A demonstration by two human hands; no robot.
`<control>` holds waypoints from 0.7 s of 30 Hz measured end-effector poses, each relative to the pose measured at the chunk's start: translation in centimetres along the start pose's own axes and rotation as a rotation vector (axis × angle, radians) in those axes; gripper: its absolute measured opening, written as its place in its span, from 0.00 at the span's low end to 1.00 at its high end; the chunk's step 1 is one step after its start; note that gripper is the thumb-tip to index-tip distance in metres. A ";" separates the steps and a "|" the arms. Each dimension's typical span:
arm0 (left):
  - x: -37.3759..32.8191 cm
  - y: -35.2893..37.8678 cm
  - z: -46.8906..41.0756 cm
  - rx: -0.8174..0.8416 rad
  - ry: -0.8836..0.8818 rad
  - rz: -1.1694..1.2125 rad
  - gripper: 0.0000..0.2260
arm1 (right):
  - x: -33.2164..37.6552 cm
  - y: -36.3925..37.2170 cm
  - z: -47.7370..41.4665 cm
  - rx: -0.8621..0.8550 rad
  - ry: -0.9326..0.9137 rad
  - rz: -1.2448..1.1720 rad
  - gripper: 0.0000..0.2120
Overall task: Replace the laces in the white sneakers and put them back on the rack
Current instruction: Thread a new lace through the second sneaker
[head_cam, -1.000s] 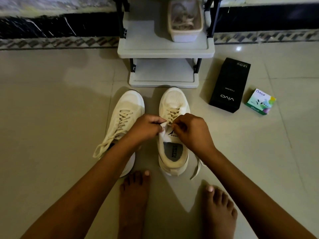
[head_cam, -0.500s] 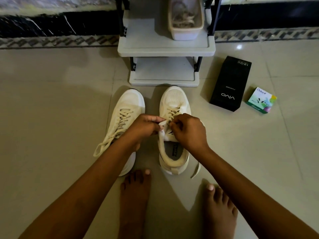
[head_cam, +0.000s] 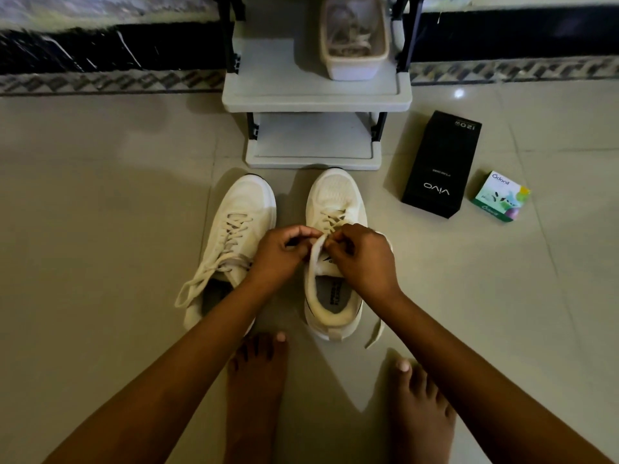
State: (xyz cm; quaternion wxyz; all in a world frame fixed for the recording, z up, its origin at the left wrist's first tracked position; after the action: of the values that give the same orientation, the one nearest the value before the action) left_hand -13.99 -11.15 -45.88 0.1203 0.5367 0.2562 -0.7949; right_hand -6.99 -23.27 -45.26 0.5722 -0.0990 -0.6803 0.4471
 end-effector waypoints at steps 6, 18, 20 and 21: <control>0.1 0.0 -0.3 -0.004 0.176 -0.256 0.06 | -0.1 0.0 0.1 0.013 0.010 -0.036 0.06; -7.3 -2.9 -0.8 -0.122 -0.006 0.563 0.11 | -1.2 -0.8 -0.2 0.017 -0.108 0.247 0.25; -7.1 -3.0 -1.3 -0.144 0.054 0.333 0.08 | -1.5 -1.4 -0.6 0.028 -0.142 0.297 0.28; -6.4 -2.6 -1.3 -0.144 0.087 0.103 0.08 | -1.6 -1.7 -0.7 0.050 -0.166 0.310 0.30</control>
State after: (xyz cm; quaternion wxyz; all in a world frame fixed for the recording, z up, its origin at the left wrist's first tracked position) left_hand -11.61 -8.82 -39.72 0.1881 0.5731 0.2896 -0.7431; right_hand -5.22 -24.95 -45.23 0.4405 -0.1510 -0.6907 0.5532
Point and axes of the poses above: each hand's wrist, its own z-axis away from the middle knuckle, its own y-axis out of the palm, x = y × z, the point moved 2 cm from there along -z, towards the middle knuckle, and after that the axes turned 6 degrees about -x, right-handed, at the moved point
